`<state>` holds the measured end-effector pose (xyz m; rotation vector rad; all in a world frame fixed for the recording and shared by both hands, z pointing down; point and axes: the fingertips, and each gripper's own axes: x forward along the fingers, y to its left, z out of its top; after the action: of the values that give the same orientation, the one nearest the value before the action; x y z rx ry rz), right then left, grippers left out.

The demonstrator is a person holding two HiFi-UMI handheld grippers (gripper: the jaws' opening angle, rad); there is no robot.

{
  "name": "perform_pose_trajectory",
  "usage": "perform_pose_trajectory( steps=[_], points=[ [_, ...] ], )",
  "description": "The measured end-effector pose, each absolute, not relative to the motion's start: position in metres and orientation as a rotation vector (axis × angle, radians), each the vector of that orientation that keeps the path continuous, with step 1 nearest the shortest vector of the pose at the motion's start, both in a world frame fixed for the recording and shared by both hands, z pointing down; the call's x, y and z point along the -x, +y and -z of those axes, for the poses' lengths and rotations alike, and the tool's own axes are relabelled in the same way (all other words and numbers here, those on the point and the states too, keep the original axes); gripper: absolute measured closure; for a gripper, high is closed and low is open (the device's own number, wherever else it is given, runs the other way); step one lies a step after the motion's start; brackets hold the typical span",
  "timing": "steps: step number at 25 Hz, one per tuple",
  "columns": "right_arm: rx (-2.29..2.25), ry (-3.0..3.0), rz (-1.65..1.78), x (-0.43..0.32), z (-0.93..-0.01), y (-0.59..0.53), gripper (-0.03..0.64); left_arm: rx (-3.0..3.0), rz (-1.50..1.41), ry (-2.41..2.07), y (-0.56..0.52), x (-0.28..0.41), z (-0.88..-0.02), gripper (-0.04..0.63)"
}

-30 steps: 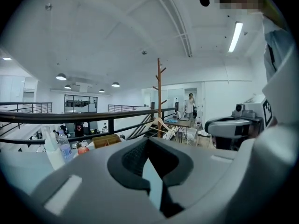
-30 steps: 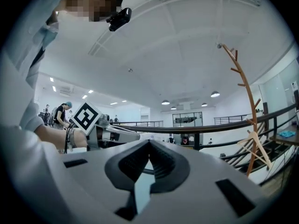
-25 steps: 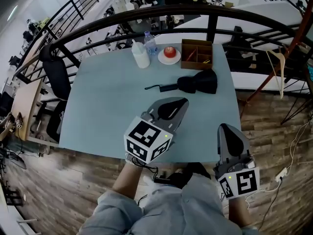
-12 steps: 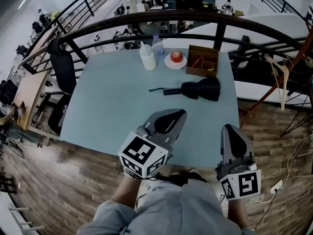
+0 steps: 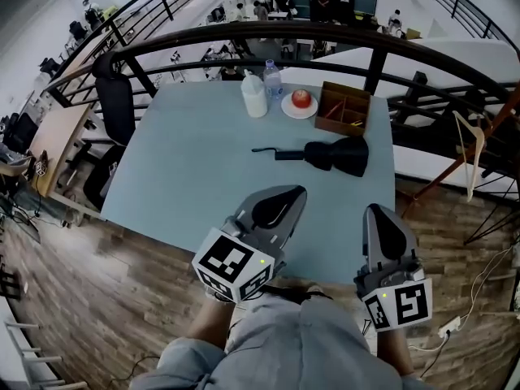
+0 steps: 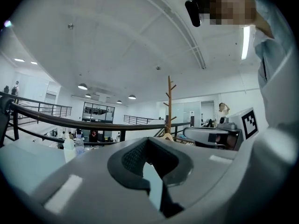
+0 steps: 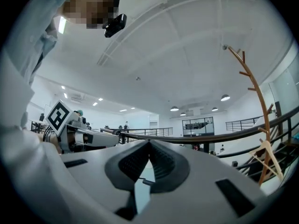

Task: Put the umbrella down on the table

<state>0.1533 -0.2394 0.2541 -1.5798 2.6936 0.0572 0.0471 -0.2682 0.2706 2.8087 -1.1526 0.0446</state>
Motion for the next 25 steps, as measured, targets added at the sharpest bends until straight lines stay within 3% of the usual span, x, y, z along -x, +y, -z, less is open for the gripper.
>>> perform_pose_trajectory(
  steps=[25],
  points=[
    [1.509,2.737,-0.047,-0.158,-0.260,-0.253,0.618,-2.769,-0.036,-1.174,-0.267,-0.057,-0.276,0.591]
  ],
)
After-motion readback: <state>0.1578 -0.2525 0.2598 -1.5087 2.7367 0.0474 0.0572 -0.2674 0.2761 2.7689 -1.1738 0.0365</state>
